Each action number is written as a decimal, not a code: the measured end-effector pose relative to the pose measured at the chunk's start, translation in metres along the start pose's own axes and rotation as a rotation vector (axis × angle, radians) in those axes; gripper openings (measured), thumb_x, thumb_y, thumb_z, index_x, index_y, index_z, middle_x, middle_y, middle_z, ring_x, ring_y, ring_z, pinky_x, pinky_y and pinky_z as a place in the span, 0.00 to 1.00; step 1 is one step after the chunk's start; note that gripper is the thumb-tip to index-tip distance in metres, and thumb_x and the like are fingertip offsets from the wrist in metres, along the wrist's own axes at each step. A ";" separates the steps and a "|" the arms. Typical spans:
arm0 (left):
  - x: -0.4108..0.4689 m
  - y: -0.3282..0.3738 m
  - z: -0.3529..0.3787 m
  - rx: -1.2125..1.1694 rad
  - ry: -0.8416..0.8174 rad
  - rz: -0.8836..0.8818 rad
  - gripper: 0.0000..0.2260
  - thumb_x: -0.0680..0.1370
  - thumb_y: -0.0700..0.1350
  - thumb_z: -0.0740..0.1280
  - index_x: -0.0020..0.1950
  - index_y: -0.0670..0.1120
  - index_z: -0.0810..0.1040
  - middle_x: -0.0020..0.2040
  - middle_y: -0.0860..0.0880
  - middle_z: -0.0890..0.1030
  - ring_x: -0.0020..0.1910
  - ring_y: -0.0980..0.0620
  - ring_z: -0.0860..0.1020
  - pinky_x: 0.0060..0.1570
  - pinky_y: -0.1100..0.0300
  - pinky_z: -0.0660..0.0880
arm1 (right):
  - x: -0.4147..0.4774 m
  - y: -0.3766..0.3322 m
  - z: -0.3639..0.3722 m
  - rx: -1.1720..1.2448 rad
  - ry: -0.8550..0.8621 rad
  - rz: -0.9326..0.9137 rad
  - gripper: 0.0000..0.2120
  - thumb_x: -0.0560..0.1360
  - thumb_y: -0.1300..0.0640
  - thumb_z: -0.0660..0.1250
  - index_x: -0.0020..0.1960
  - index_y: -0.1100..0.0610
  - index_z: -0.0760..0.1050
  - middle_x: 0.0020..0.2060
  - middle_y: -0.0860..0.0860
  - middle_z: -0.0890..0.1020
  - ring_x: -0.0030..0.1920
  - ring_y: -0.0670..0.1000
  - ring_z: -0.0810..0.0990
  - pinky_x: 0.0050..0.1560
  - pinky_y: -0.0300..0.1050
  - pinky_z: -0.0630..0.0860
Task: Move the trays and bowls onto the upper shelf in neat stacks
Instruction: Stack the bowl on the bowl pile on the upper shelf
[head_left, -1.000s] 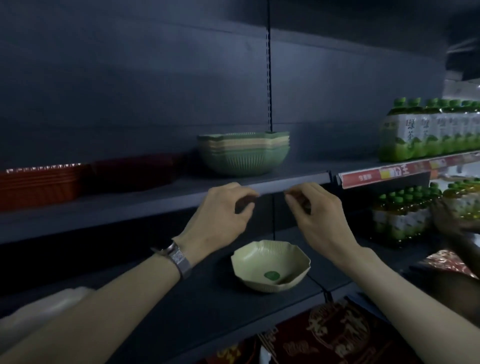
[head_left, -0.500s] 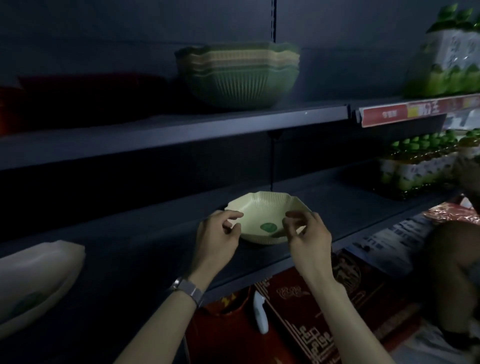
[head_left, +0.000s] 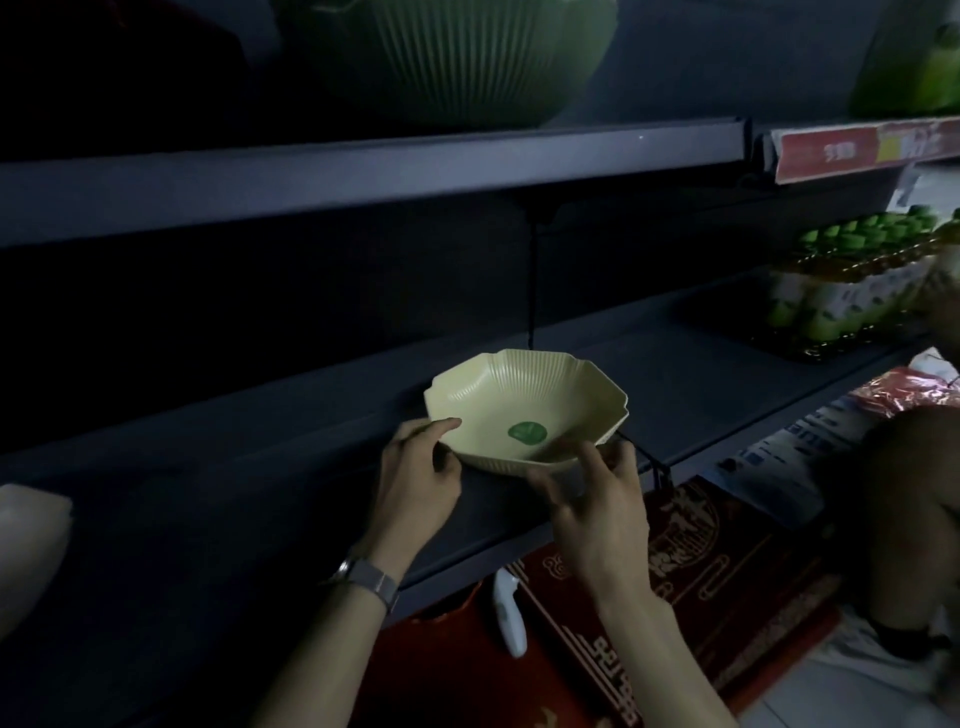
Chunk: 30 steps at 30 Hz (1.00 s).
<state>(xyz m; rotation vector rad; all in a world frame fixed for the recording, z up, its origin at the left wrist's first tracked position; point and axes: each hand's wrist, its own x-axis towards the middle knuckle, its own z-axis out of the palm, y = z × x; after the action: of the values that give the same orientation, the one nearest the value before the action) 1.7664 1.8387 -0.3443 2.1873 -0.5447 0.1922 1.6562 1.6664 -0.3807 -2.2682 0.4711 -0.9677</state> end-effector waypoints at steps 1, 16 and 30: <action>0.000 -0.002 0.000 0.003 -0.006 -0.010 0.19 0.81 0.41 0.67 0.71 0.54 0.80 0.70 0.52 0.74 0.66 0.50 0.77 0.63 0.59 0.75 | -0.001 0.004 0.002 -0.018 -0.006 -0.002 0.19 0.78 0.38 0.72 0.62 0.47 0.77 0.55 0.45 0.68 0.53 0.50 0.74 0.43 0.47 0.78; -0.021 -0.009 0.009 -0.224 -0.003 0.058 0.09 0.72 0.43 0.82 0.45 0.48 0.84 0.55 0.57 0.83 0.51 0.66 0.81 0.48 0.73 0.78 | -0.004 0.018 -0.006 0.096 0.039 -0.057 0.14 0.74 0.48 0.77 0.53 0.51 0.77 0.47 0.40 0.76 0.41 0.40 0.77 0.39 0.31 0.73; -0.063 0.014 -0.008 -0.424 0.019 0.047 0.09 0.69 0.36 0.82 0.42 0.46 0.85 0.49 0.56 0.86 0.51 0.60 0.86 0.53 0.59 0.83 | -0.033 -0.004 -0.046 0.170 0.042 -0.009 0.15 0.74 0.36 0.70 0.57 0.41 0.75 0.31 0.49 0.81 0.27 0.48 0.76 0.29 0.41 0.71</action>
<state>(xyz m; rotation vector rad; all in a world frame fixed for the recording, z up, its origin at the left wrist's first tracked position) 1.7041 1.8573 -0.3497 1.7609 -0.5689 0.1099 1.6005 1.6686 -0.3700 -2.1029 0.3820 -1.0217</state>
